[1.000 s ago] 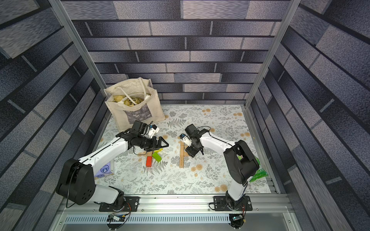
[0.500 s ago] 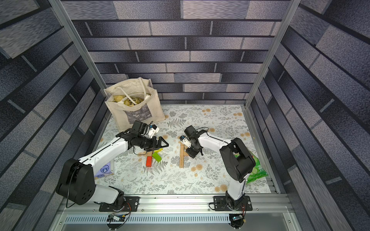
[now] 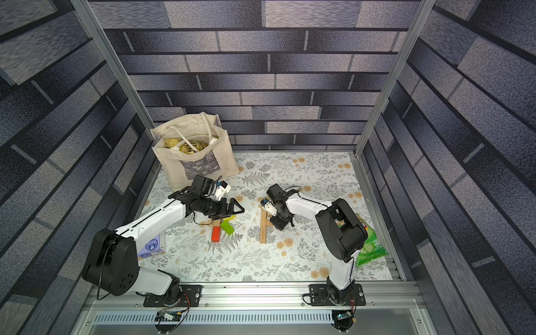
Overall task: Assemble the letter k with building blocks
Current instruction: Pick up the building block from the center of the board.
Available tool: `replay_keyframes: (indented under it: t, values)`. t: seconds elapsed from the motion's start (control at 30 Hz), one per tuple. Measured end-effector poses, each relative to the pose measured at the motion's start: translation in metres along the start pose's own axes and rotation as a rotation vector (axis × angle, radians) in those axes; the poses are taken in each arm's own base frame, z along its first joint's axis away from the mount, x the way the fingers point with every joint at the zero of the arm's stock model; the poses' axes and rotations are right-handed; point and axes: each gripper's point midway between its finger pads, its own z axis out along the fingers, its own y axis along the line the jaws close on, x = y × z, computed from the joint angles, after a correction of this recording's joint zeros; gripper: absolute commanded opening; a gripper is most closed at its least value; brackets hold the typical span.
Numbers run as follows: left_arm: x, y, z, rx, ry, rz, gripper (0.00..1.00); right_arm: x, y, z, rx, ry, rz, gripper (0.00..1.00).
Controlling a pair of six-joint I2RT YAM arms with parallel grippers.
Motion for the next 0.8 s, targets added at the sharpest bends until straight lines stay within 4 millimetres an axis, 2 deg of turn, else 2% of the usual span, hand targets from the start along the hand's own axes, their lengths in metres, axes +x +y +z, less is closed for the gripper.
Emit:
replay_keyframes:
  t: [0.67,0.73,0.8]
  values:
    - [-0.002,0.002,0.003,0.0,0.0,0.0,1.0,0.011,-0.006,-0.003,0.041,0.033,-0.011,0.39]
    - [-0.001,0.004,0.005,-0.003,0.006,-0.006,1.0,0.012,-0.005,-0.003,0.04,0.035,-0.01,0.41]
    - [-0.001,0.006,0.006,-0.005,0.011,-0.011,1.0,0.012,-0.005,-0.003,0.04,0.036,-0.009,0.46]
